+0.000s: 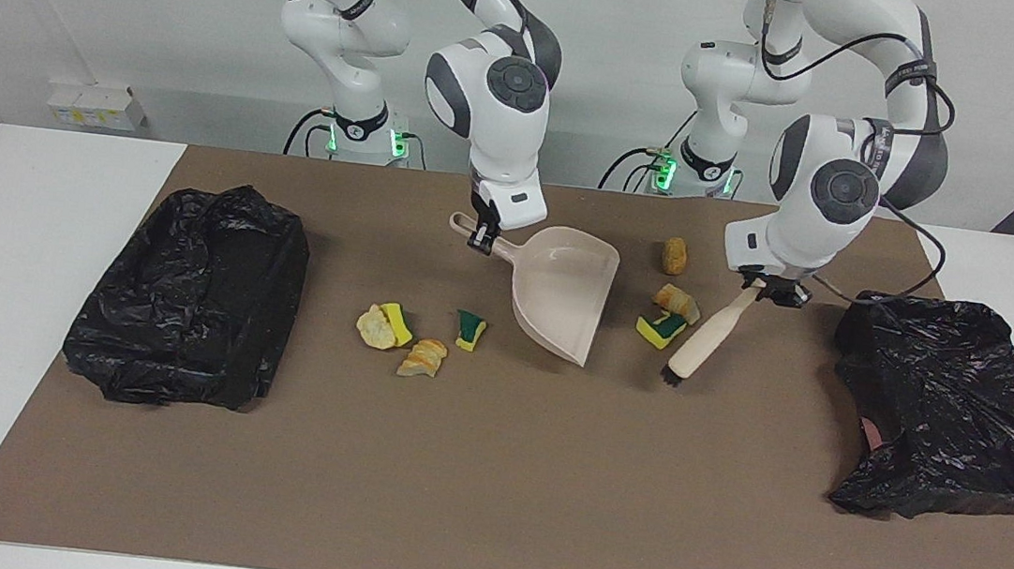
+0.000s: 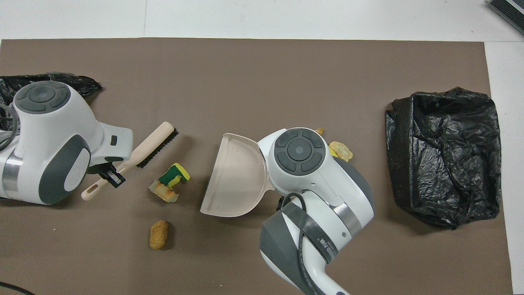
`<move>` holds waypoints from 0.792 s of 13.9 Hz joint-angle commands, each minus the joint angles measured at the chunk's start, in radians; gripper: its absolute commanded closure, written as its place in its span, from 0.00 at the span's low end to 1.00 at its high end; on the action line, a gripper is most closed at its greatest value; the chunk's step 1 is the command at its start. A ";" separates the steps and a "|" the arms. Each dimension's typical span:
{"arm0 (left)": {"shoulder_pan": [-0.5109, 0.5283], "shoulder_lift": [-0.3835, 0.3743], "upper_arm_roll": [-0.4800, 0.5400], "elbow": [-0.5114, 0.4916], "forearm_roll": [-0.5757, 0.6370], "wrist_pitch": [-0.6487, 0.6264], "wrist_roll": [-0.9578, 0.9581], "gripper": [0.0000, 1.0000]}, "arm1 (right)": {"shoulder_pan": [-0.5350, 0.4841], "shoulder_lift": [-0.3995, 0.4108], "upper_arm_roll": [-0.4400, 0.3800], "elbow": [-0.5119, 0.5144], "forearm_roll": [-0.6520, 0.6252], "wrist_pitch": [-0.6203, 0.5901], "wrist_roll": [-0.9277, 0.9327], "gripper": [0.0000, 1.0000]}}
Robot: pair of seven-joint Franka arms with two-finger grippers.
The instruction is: Sweep and dump trash in bin
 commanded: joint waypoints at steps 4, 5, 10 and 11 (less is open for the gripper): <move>0.046 -0.199 0.011 -0.307 -0.015 0.082 -0.442 1.00 | 0.033 -0.028 -0.001 -0.117 0.016 0.155 -0.063 1.00; 0.046 -0.247 0.011 -0.387 -0.015 0.140 -0.467 1.00 | 0.050 -0.019 -0.001 -0.118 0.010 0.161 -0.065 1.00; 0.011 -0.275 0.002 -0.504 -0.067 0.248 -0.576 1.00 | 0.080 -0.011 -0.001 -0.192 -0.044 0.273 0.009 1.00; -0.018 -0.270 0.002 -0.504 -0.104 0.249 -0.581 1.00 | 0.080 -0.011 0.000 -0.209 -0.062 0.311 0.014 1.00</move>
